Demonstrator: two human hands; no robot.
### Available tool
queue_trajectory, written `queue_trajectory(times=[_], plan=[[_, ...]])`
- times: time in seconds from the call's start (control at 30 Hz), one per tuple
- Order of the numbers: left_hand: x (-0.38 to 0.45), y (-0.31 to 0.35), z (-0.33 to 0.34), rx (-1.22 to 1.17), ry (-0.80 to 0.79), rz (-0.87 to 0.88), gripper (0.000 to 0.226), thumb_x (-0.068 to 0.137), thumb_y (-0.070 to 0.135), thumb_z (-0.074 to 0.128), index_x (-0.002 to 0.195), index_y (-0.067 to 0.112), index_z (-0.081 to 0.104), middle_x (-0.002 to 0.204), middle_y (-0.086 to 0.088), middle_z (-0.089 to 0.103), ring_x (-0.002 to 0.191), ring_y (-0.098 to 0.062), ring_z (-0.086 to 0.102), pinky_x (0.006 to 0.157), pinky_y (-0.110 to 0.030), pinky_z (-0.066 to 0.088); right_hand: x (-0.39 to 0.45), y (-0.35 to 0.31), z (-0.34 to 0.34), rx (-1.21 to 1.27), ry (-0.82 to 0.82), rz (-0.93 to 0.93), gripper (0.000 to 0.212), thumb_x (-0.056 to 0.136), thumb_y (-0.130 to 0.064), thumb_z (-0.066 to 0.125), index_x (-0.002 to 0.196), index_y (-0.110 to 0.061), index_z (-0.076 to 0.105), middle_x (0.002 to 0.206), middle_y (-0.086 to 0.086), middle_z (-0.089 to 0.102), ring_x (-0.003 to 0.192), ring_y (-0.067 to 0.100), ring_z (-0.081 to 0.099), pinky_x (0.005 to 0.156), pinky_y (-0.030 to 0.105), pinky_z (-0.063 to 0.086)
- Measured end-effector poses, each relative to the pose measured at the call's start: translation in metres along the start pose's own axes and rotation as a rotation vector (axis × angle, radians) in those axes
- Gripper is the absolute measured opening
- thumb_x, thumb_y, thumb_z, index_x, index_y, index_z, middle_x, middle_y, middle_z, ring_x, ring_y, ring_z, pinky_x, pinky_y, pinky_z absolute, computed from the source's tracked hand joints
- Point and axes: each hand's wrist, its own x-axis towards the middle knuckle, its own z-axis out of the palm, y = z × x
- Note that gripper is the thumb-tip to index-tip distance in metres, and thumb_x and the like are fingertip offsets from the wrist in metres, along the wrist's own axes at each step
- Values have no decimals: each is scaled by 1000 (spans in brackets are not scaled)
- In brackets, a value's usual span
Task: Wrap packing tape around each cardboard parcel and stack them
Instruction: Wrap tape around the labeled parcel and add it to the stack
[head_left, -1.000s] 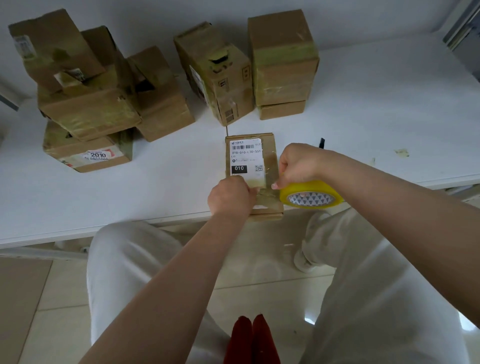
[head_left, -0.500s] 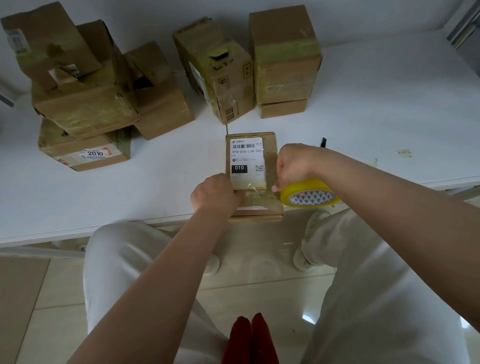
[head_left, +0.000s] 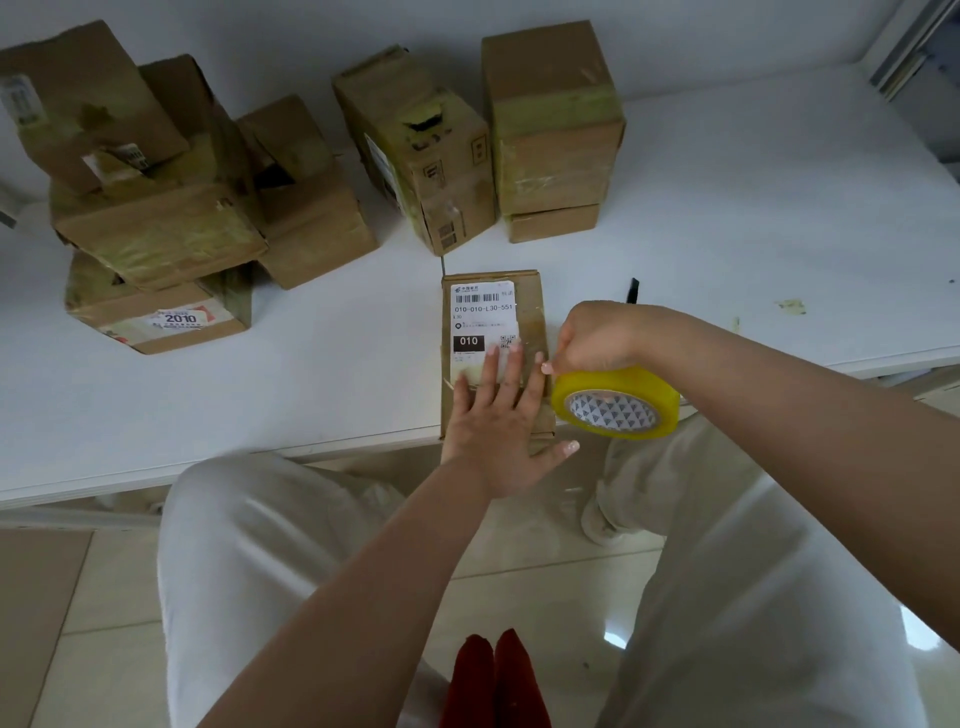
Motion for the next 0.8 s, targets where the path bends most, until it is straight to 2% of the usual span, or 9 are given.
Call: queue_trajectory(times=[0.1,0.23,0.37,0.53,0.6,0.63,0.7,0.73,0.8], plan=[[-1,1,-3,15,-32,-32,100,82,83,20,148,26,-30,149,-6,-44,140,-31,-37,115,-56,-10,5,-3,7,-15,36,27,35,88,-42,60,105,-13,67,98,4,65,92,21,60,80,33,51],[-1,1,-8,39,-80,-31,105,80,85,24,146,27,-32,147,-7,-45,140,-32,-36,116,-56,-8,5,-7,10,-113,94,85,18,89,-31,52,79,-17,56,83,0,57,72,15,52,58,27,36],[1,-1,-9,33,-100,-27,107,79,85,26,146,26,-34,152,-8,-41,141,-31,-35,117,-56,-6,-1,12,15,-175,73,133,14,88,-26,49,83,-17,58,86,0,59,74,18,55,63,29,39],[0,-4,-22,-73,-140,-19,92,88,75,29,150,33,-23,156,0,-34,143,-23,-31,116,-55,-8,-4,31,16,-21,95,69,33,86,-46,56,106,-23,69,108,-4,66,100,22,61,84,35,50],[4,-10,-31,-161,-75,-5,69,98,59,29,155,35,1,163,3,-11,150,-21,-14,119,-55,-2,-3,37,15,70,79,33,33,87,-45,60,106,-19,70,111,-1,67,102,23,61,92,39,51],[7,-11,-37,-226,25,-6,58,99,51,28,153,33,23,163,1,13,150,-25,5,119,-53,8,-3,40,15,112,66,12,33,88,-42,61,106,-16,70,112,1,67,103,23,61,94,40,51],[19,-7,-53,-392,276,-31,44,98,37,34,130,22,60,135,-5,58,129,-31,47,108,-45,34,-4,45,14,187,42,-28,31,89,-36,63,106,-12,71,113,5,67,104,24,61,95,40,51],[29,-1,-62,-479,353,-54,36,99,31,40,121,18,67,121,-7,66,115,-29,57,101,-39,42,-5,48,14,222,33,-46,30,88,-35,64,106,-12,72,112,6,67,104,23,62,95,39,51],[55,15,-79,-597,371,-63,25,99,19,50,113,15,70,109,-5,70,100,-21,64,89,-28,48,-10,55,10,293,14,-87,29,87,-36,68,103,-13,72,107,4,68,100,21,62,89,35,52]])
